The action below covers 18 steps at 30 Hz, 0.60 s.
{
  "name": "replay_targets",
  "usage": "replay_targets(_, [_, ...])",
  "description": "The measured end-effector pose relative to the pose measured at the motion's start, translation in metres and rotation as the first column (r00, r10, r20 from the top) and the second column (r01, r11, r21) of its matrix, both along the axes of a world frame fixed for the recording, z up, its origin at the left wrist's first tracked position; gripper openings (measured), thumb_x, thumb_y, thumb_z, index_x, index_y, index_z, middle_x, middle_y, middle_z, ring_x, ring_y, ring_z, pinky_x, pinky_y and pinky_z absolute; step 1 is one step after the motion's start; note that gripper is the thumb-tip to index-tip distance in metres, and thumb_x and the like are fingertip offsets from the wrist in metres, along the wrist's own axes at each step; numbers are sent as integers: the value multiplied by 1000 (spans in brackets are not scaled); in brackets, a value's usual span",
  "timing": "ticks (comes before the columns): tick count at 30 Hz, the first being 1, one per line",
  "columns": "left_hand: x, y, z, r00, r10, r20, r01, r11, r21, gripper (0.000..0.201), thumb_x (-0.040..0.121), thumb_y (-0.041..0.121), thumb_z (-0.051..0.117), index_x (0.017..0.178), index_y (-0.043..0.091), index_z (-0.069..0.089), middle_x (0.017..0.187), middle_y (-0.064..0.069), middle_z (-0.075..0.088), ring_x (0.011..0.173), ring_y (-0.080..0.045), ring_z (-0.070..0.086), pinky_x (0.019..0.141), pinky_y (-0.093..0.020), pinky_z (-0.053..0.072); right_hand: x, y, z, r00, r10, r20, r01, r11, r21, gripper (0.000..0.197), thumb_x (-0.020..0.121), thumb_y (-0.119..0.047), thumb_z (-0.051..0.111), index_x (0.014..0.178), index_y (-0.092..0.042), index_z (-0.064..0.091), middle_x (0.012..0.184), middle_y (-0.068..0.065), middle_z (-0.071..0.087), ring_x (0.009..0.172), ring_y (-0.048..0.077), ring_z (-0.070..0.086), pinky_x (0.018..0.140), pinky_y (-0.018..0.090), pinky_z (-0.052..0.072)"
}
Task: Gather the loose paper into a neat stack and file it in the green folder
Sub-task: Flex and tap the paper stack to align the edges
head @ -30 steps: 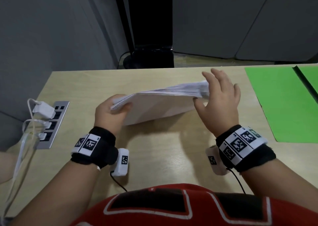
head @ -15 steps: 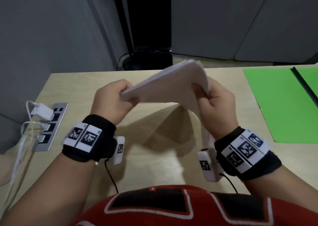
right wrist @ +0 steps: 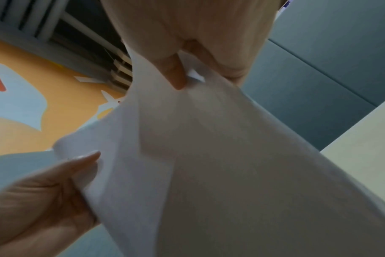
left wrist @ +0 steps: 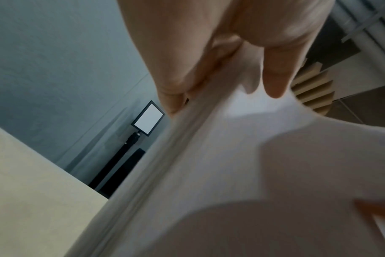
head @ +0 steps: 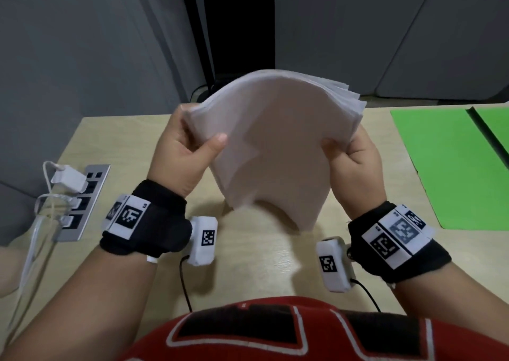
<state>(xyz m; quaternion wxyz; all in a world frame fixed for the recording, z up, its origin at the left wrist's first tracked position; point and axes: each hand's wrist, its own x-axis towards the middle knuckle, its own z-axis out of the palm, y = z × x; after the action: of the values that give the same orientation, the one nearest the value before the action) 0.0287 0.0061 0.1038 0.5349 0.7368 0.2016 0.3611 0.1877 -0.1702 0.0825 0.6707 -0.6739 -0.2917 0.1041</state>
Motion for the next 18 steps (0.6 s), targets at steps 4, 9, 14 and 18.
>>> replay_targets(4, [1, -3, -5, 998, -12, -63, 14, 1000, 23, 42, 72, 25, 68, 109, 33, 49, 113, -1, 58, 105, -9, 57, 89, -30, 49, 1, -3, 3, 997, 15, -79, -9, 997, 71, 30, 81, -14, 62, 103, -33, 57, 98, -8, 67, 91, 10, 64, 79, 30, 54])
replay_targets(9, [4, -8, -6, 998, -48, -35, 43, 990, -131, 49, 77, 2, 49, 119, 25, 37, 108, 10, 57, 101, 0, 56, 94, -33, 48, 5, 0, 5, 997, -39, -61, 39, 999, 2, 15, 85, -21, 54, 96, -31, 58, 90, -9, 64, 85, 9, 59, 77, 33, 49])
replay_targets(14, [0, -9, -7, 998, -6, -64, 1, 997, -81, 39, 83, 15, 48, 115, 37, 44, 116, 9, 58, 114, -17, 54, 100, -60, 41, 0, 2, 4, 993, -95, 64, 99, 993, -62, 18, 89, -16, 53, 79, -27, 63, 84, -7, 64, 81, 8, 57, 75, 34, 49])
replay_targets(18, [-3, -8, -10, 999, 22, -39, -24, 998, -58, 36, 83, 19, 49, 113, 40, 47, 111, 17, 62, 112, -16, 57, 100, -58, 42, 2, 2, 3, 989, -132, 62, 134, 991, -31, 13, 85, -17, 55, 76, -17, 64, 79, 3, 60, 76, 13, 53, 69, 35, 45])
